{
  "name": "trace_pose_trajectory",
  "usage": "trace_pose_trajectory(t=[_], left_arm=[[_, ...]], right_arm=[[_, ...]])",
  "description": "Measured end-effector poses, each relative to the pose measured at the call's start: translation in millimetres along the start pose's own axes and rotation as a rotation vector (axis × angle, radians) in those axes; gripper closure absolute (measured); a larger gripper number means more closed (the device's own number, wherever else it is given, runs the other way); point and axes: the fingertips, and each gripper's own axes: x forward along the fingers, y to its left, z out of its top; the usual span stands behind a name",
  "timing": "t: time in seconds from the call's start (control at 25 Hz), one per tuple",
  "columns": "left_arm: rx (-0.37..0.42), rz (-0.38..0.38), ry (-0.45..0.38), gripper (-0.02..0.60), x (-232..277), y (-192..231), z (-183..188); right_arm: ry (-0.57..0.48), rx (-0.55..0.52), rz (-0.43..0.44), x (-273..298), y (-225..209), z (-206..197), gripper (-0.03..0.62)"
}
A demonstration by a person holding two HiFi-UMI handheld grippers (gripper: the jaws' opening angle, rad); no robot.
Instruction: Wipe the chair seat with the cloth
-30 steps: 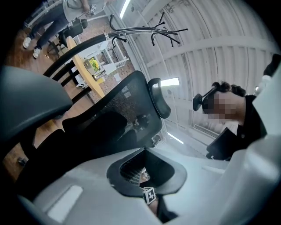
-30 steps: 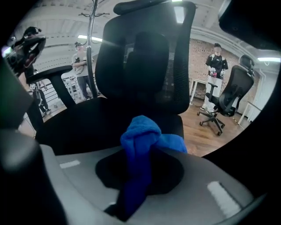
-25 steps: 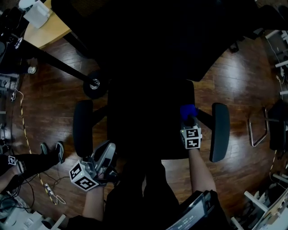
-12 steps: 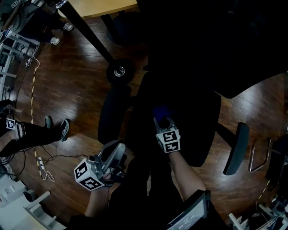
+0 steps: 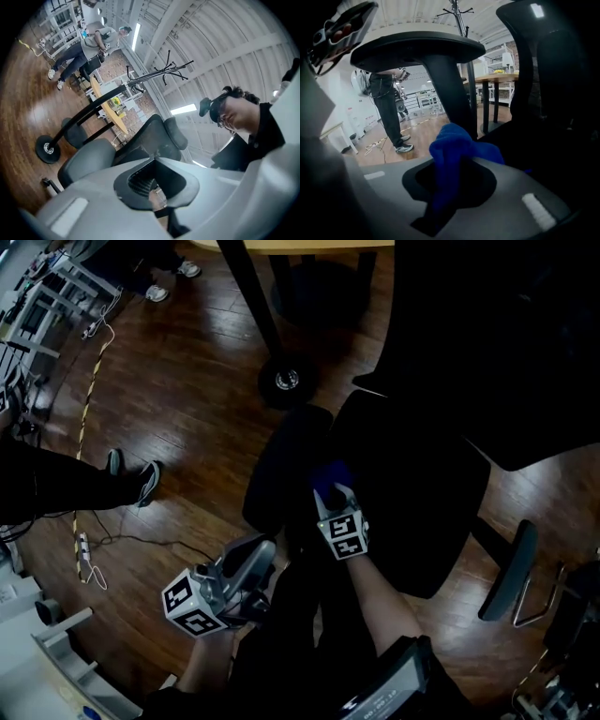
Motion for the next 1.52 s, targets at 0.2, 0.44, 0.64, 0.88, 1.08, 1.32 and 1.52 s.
trace_pose_trajectory(t=[0.2, 0.44, 0.64, 0.88, 1.08, 1.32, 1.52], left_arm=[[0.000, -0.044, 0.034, 0.580, 13, 0, -6], [-0.007, -0.098, 0.136, 0.580, 42, -9, -32], [-0.014, -0.157, 0.224, 0.580, 79, -24, -55], [-0.022, -0.230, 0.299, 0.580, 120, -45, -87], [-0.012, -0.243, 0.324, 0.580, 129, -50, -96], [0.005, -0.171, 0.291, 0.580, 111, -38, -90], [0.027, -0.111, 0.216, 0.580, 86, -19, -60]], right_arm=[[0.036, 0.049, -0.107, -32, -34, -40, 0.534], [0.084, 0.139, -0.290, -107, -93, -99, 0.534], [0.145, 0.200, -0.425, -186, -142, -140, 0.534], [0.143, 0.306, -0.596, -268, -188, -175, 0.534], [0.144, 0.325, -0.617, -277, -194, -182, 0.534], [0.103, 0.323, -0.610, -275, -182, -165, 0.534], [0.016, 0.343, -0.448, -205, -130, -119, 0.534]])
